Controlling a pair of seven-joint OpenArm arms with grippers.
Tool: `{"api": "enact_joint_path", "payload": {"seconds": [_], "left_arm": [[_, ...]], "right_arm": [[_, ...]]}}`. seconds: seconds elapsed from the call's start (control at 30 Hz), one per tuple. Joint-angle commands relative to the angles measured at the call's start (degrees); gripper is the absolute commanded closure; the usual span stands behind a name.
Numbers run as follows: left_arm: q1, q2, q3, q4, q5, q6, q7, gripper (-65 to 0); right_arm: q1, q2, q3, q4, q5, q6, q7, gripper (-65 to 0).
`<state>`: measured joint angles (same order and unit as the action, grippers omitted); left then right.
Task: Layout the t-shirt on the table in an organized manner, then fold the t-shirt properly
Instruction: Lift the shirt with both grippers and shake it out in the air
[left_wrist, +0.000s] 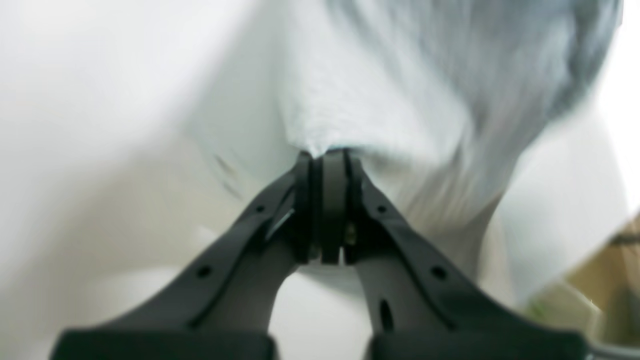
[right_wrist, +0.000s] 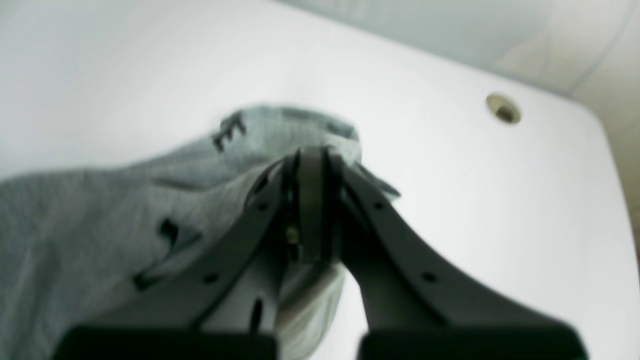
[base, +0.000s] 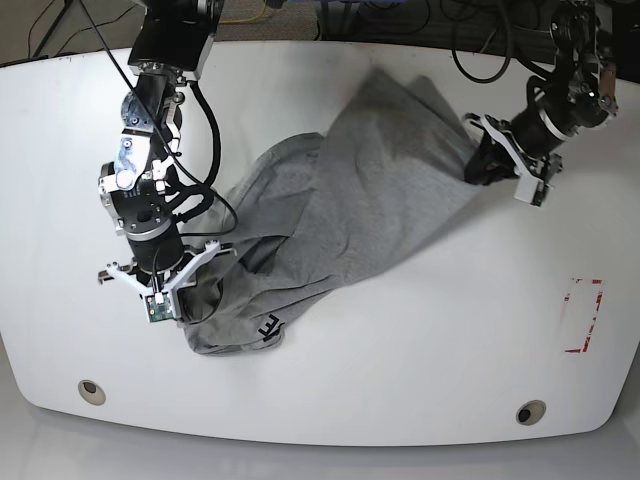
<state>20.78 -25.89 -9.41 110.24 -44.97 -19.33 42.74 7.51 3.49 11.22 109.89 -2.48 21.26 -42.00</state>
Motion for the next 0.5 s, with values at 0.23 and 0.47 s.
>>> {"api": "enact_joint_path", "payload": {"seconds": [0.23, 0.47], "left_arm": [[-7.10, -13.19, -3.38, 1.37, -8.44, -0.32, -1.03, 0.0], [-12.82, -18.81, -6.81, 1.11, -13.53, -0.32, -1.03, 0.0]], "right_arm": [[8.27, 2.18, -0.28, -2.50, 0.33, -0.03, -0.60, 0.0], [13.55, 3.85, -0.28, -4.96, 0.33, -0.03, -0.86, 0.0]]}}
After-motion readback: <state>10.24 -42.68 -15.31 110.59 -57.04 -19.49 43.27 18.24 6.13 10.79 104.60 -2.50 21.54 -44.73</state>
